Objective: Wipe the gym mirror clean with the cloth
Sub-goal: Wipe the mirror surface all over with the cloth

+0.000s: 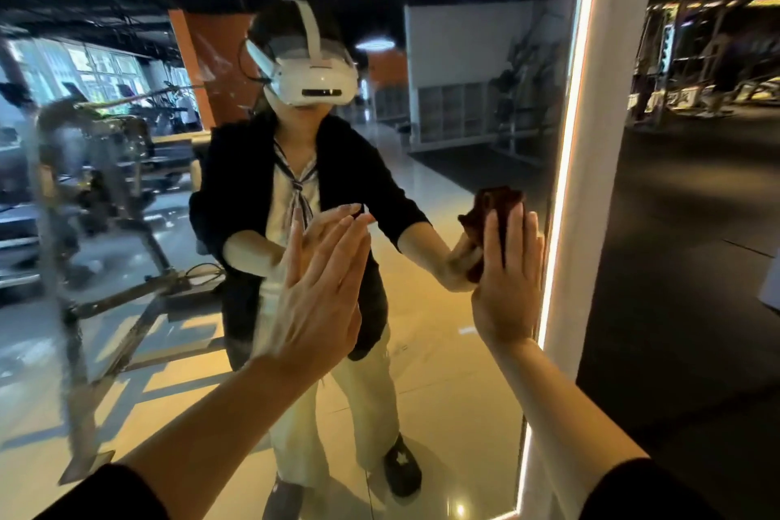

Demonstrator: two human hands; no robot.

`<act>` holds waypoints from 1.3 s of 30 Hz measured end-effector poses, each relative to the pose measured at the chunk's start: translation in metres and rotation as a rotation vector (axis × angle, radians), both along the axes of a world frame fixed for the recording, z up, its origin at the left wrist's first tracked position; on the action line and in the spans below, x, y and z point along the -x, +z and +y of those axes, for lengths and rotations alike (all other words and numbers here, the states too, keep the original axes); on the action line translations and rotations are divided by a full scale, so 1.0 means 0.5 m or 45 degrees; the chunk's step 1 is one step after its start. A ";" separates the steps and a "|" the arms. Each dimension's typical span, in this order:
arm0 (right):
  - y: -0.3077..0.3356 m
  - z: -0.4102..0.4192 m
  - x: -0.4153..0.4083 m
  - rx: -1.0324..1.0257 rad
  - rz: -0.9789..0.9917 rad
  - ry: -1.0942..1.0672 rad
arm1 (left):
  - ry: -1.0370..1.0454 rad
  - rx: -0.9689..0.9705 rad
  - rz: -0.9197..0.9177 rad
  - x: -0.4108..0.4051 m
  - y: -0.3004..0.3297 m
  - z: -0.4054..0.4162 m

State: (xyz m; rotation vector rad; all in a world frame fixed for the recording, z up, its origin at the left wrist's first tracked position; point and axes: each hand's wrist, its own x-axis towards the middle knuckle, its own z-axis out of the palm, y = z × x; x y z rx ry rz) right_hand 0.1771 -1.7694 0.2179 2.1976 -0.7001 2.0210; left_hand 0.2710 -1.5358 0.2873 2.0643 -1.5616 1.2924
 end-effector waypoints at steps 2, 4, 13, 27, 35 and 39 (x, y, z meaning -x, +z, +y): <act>0.006 -0.013 0.006 -0.148 -0.084 -0.064 | 0.000 -0.023 -0.012 0.008 0.008 -0.011; 0.024 -0.005 -0.003 -0.399 -0.230 -0.049 | -0.004 -0.030 -0.024 0.008 0.018 -0.015; 0.178 0.211 -0.125 0.083 -0.042 0.408 | 0.041 0.171 -0.073 -0.043 0.100 0.038; 0.340 0.380 -0.217 0.238 0.038 0.337 | 0.192 0.364 -0.156 -0.148 0.264 0.207; 0.387 0.281 -0.170 0.004 -0.192 0.186 | 0.287 0.189 -0.175 -0.163 0.273 0.230; 0.429 0.349 -0.206 -0.222 -0.301 0.212 | 0.313 0.190 -0.250 -0.162 0.277 0.232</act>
